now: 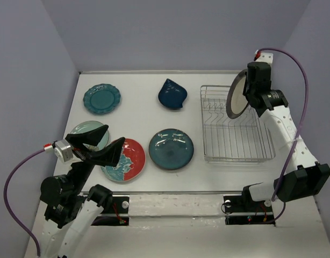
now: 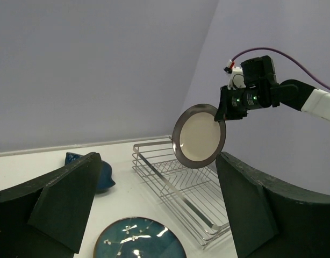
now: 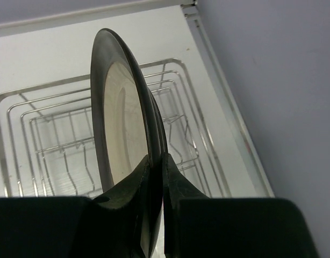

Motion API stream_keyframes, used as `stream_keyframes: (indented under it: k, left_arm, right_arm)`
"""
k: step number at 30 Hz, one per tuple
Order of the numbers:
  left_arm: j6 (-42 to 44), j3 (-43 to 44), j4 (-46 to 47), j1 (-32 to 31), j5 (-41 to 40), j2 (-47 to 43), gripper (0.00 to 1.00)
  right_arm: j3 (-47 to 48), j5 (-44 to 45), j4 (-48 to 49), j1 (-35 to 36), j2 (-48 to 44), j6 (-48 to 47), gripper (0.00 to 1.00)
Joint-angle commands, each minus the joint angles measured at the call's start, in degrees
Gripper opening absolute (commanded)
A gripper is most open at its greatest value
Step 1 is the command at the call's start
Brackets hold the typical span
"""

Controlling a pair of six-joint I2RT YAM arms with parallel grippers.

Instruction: Load the plates into the dish rack

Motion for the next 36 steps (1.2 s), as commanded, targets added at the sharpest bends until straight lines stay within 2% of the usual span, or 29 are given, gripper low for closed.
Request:
stream_keyframes:
  k: [1, 6, 8, 13, 36]
  left_arm:
    - [0.55, 1.57, 2.09, -0.2, -0.18, -0.33, 0.99]
    - [0.72, 1.74, 1.83, -0.29, -0.89, -1.56, 0.99]
    - [0.81, 1.74, 1.83, -0.46, -1.06, -1.91, 0.99]
    - [0.99, 1.83, 1.57, -1.43, -1.94, -2.7, 0.99]
    - [1.16, 2.01, 1.21, -2.92, -2.74, -3.85, 0.99]
  right_arm:
    - [4.62, 7.91, 19.59, -2.91, -3.64, -6.42, 0.07]
    - [2.95, 7.92, 27.52, -5.28, -3.11, -19.76, 0.07]
    - [2.16, 7.74, 29.37, -6.95, -2.94, -21.19, 0.07]
    - [-3.55, -1.63, 33.06, -13.1, -6.44, -25.06, 0.07]
    - [-14.28, -6.14, 33.59, -14.34, -9.7, -26.56, 0.07]
